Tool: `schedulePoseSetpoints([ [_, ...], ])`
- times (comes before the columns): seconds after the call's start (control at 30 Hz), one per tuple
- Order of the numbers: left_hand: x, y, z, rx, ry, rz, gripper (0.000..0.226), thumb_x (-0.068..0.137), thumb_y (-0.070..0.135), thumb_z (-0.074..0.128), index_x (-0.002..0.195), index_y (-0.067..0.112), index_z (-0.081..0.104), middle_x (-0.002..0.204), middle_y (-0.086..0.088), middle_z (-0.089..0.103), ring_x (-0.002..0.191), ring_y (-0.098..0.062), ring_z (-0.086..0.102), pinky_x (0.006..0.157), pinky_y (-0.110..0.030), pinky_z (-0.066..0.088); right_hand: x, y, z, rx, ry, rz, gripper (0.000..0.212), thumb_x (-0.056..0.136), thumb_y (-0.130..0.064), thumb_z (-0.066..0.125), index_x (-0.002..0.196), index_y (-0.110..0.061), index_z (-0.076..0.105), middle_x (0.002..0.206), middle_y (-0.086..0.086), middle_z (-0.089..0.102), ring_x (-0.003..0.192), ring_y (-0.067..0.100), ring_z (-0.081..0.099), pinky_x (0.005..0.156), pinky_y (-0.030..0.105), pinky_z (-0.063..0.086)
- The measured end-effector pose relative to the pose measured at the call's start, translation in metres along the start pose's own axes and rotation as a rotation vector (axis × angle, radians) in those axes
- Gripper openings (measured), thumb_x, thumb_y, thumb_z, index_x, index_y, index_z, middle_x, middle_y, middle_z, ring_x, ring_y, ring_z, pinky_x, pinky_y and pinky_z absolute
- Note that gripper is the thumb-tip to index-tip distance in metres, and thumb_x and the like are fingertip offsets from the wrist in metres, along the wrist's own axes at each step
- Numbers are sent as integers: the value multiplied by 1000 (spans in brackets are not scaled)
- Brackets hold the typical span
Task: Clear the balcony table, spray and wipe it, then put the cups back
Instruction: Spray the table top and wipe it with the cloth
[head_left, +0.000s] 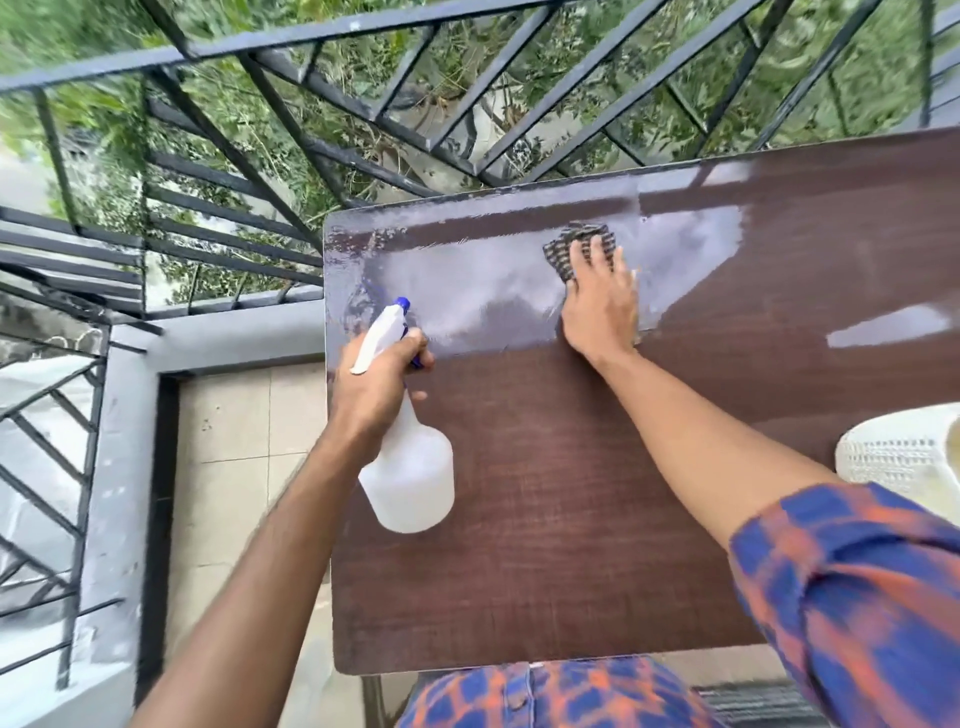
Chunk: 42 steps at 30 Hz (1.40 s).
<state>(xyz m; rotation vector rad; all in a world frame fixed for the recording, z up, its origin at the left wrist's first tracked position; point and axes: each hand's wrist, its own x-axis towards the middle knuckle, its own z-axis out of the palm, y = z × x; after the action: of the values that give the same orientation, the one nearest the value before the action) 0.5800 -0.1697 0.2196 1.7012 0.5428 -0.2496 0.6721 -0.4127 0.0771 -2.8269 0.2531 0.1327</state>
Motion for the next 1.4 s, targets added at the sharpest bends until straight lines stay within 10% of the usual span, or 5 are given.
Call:
schedulePoseSetpoints([
  [0.33,-25,-22,13,48,-39,-50,14,95,18,60,86,10,67,79,-5,68,81,-18,65,67,-34,52,-176,-5,38,-15,-220,-820,52,97,-28,52,148,-33,45,160,-3,37,147,29,35,117,51,29],
  [0.67,-45,-26,20,62,-28,-54,9,96,19,61,98,12,67,77,1,68,77,-6,65,52,-23,51,-72,84,-12,118,26,-30,54,97,-17,50,151,-22,44,161,7,34,149,39,26,122,51,18],
  [0.93,-41,-10,57,69,-88,-20,9,94,17,60,86,18,65,72,5,67,74,-6,64,54,-25,52,-124,105,-4,61,-1,-279,53,97,-19,52,149,-23,47,159,3,39,146,34,34,119,53,27],
  [1.4,9,18,91,38,-48,11,7,95,11,56,90,10,61,70,1,65,71,-12,65,52,-23,50,76,92,-31,111,61,105,58,99,-26,41,156,-25,31,166,4,22,152,36,17,123,49,16],
])
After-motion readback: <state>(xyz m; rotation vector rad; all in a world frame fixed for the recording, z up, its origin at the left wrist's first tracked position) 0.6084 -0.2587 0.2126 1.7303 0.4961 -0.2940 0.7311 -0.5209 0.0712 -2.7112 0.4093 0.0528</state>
